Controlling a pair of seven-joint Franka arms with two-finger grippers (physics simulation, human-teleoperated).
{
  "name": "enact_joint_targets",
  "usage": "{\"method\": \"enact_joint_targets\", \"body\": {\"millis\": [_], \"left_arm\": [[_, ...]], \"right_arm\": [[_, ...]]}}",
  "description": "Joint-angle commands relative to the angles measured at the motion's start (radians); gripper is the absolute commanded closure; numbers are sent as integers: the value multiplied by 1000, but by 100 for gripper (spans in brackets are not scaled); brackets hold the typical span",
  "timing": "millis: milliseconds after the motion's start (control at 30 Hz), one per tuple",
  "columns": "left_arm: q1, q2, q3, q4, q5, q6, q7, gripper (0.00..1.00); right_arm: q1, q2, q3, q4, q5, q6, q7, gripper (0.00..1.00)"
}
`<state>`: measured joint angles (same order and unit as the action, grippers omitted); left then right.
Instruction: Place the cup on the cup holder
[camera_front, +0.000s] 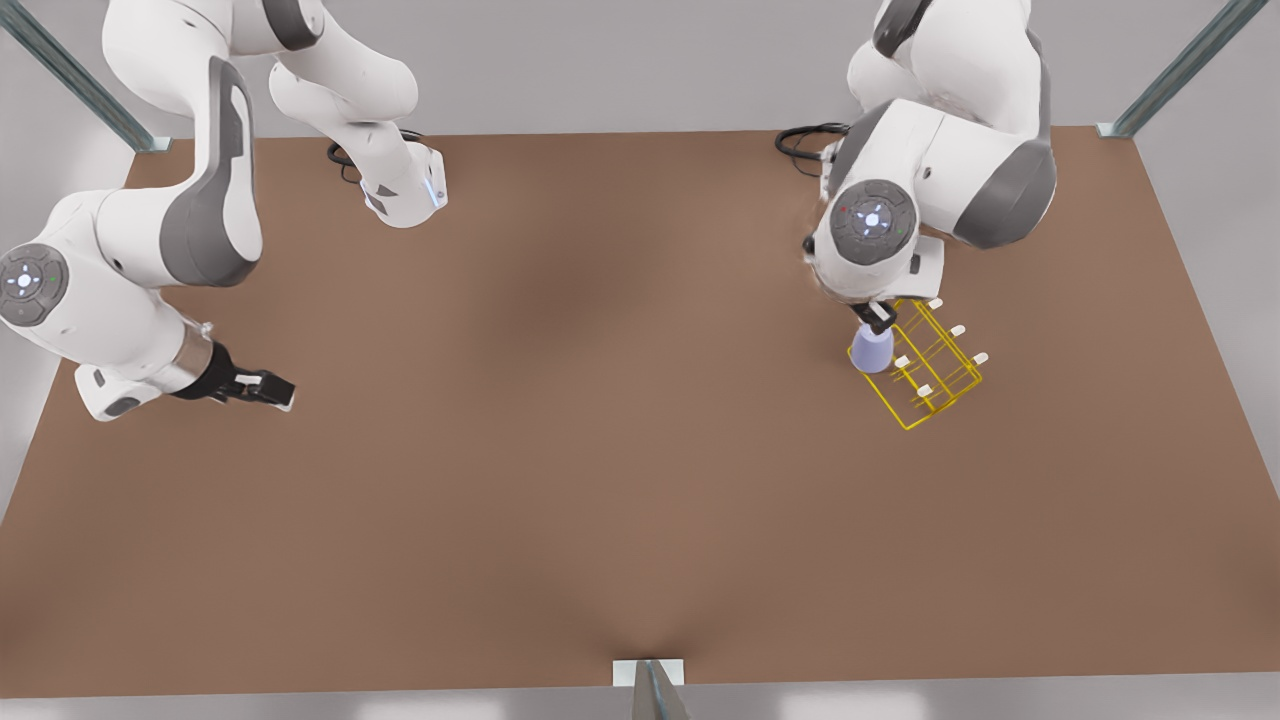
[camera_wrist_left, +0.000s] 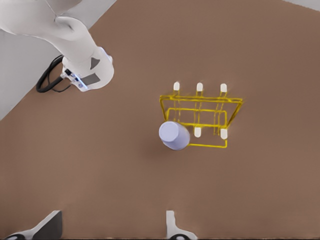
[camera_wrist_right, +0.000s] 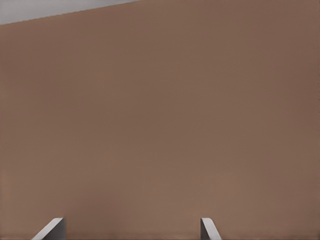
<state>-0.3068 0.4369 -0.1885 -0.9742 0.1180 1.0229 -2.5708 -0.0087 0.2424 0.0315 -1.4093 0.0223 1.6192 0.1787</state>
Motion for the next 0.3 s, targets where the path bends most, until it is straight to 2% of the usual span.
{"method": "enact_joint_targets", "body": {"millis": [0,67,133,267], "left_arm": [[43,-11,93,-34,-144,135,1992,0],[133,-9,119,-182,-173,344,2483,0],[87,9,106,-173,-175,382,2448,0],[106,20,119,-167,-184,425,2465,0]], "right_arm": [[1,0,-1,1,5,-13,1,0],[1,6,-2,3,5,1,-1,0],[1,5,-1,3,5,-1,-10,0],[1,6,-1,3,8,-1,-11,0]]}}
